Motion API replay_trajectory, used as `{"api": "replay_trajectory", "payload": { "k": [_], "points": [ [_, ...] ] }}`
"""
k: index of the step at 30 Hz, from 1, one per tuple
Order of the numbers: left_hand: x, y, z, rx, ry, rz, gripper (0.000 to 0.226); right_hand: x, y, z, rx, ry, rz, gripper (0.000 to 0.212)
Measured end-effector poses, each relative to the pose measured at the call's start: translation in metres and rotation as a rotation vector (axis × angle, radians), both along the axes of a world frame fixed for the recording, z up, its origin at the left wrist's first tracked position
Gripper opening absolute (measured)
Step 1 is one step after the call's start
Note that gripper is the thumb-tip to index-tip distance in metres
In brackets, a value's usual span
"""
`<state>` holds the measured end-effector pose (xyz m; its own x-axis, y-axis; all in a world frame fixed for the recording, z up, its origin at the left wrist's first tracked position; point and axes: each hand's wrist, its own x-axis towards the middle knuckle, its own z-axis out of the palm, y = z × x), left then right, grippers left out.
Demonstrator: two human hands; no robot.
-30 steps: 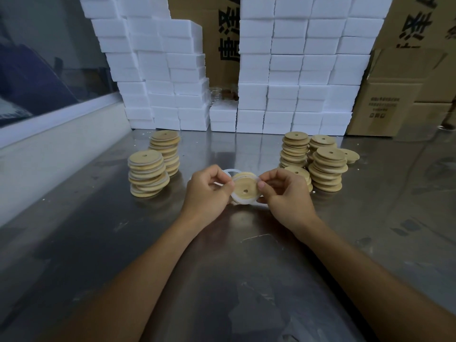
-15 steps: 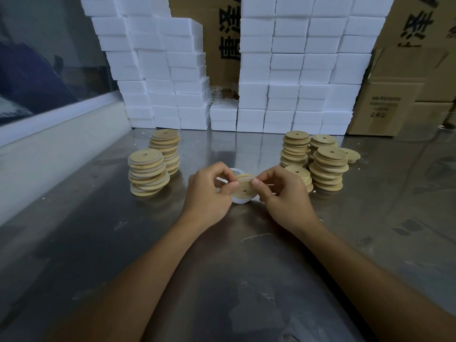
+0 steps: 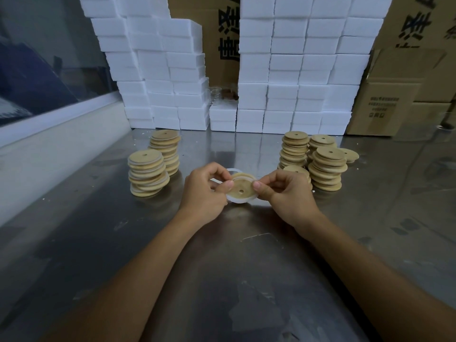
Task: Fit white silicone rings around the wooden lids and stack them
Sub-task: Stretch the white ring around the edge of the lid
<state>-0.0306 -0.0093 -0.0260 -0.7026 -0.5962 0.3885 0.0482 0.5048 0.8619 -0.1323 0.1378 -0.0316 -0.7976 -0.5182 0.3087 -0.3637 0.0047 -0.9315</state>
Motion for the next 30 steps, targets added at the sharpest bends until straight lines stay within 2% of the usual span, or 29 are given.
{"api": "replay_trajectory", "payload": {
  "k": [8,14,19,22,30],
  "points": [
    [0.001,-0.006,-0.004,0.044,-0.003,-0.020,0.030,0.003,0.001,-0.002,0.038,0.026,-0.013,0.008],
    [0.002,0.001,-0.005,-0.267,0.000,0.020,0.022,0.007,0.002,0.000,0.089,0.322,-0.075,0.015],
    [0.002,0.003,-0.004,-0.339,0.025,-0.028,0.017,0.012,0.002,0.003,0.097,0.486,-0.054,0.009],
    [0.001,0.001,-0.003,-0.302,0.009,-0.029,0.017,0.011,0.001,0.003,0.083,0.425,-0.048,0.001],
    [-0.001,-0.001,-0.003,-0.251,-0.007,-0.021,0.024,0.004,0.002,0.003,0.040,0.141,-0.056,0.009]
  ]
}}
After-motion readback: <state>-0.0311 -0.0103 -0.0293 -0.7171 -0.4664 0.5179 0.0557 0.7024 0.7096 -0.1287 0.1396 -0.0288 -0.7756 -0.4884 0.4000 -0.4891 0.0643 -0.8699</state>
